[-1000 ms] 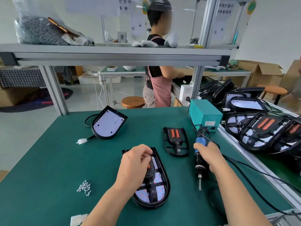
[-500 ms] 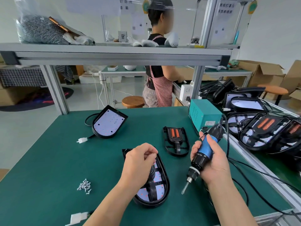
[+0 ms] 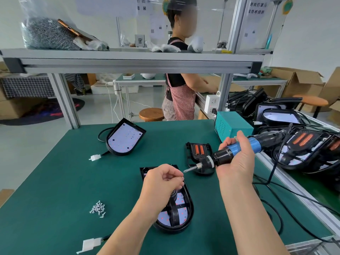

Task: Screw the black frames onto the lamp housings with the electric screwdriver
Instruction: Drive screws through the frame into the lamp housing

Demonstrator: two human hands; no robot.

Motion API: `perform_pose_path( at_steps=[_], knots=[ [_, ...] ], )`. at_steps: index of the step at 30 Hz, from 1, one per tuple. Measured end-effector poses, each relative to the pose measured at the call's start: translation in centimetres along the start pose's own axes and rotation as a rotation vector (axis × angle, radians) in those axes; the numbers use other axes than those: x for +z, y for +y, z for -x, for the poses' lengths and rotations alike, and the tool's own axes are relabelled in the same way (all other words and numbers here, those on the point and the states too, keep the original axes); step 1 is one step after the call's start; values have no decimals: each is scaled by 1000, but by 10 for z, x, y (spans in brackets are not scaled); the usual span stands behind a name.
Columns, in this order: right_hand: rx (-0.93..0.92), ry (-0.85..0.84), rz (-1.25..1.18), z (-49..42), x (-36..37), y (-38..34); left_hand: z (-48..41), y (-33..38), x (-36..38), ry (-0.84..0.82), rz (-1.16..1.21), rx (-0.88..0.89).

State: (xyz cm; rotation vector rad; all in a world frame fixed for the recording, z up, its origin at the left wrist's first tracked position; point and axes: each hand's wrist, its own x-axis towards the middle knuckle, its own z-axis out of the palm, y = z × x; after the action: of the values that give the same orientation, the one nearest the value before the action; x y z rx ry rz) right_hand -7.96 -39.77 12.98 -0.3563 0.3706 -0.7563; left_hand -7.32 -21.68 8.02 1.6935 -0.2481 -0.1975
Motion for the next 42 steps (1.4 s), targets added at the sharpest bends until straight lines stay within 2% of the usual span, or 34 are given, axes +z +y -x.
perform_pose_path(
  at_steps=[9, 23, 27, 33, 42],
  knots=[
    [-63, 40, 64, -3, -6, 15, 0, -3, -2, 44, 233, -96],
    [-52, 60, 72, -1, -9, 16, 4, -1, 5, 88, 339, -127],
    [-61, 81, 73, -1, -8, 19, 8, -2, 9, 134, 296, -78],
    [-101, 108, 99, -1, -7, 26, 12, -10, 17, 210, 96, 66],
    [-98, 57, 127, -6, 0, 29, 11, -8, 5, 177, -85, 160]
  ],
)
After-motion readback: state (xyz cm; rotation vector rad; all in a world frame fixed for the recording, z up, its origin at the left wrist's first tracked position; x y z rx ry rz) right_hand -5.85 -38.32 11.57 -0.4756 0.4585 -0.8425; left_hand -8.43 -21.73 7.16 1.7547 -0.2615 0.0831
